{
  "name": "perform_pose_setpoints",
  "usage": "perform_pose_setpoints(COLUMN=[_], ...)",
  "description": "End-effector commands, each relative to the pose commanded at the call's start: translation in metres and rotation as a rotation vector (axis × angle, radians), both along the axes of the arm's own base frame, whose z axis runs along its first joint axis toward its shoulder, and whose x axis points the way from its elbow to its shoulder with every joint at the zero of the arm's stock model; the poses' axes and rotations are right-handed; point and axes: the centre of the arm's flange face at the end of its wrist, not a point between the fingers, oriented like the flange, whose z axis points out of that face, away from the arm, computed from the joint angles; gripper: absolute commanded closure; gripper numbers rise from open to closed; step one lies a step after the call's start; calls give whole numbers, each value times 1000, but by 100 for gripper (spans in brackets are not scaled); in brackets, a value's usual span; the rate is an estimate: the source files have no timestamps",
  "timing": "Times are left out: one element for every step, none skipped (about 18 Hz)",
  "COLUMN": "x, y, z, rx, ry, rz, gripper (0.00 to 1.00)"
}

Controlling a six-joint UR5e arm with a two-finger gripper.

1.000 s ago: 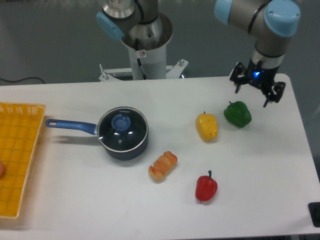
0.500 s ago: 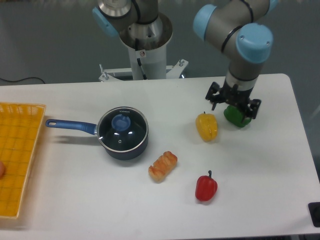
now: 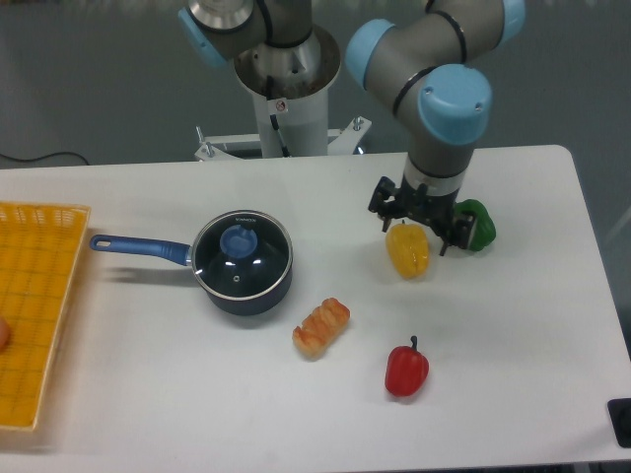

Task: Open the lid
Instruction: 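Move the open gripper across the table toward the saucepan lid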

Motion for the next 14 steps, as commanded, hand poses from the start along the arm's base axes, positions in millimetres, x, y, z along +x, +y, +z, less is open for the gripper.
perform_pose_setpoints(x=[7,13,18,21,24,28,32,35,39,43,49,56,62,66], y=[6,10,12,12,11,9,9,10,11,15,20,24,29,32], z=[-2,-3,-7,-11,-16,-21,-20,-21,-22,-23,-25,-27,-27,-28], rx=[-3,-3,-8,-14,-21,-27,-28,-28,-29,-28,-32,-36,-36,-38], ry=[-1,-4,-12,-20,-29,-38,-38,-40,-43,-46,-49,-50,-51,-52], rz=[18,28,37,48,61,69,75,89,100,111,120,134,144,146], gripper=[0,0,0,0,0,0,0,0,0,0,0,0,0,0])
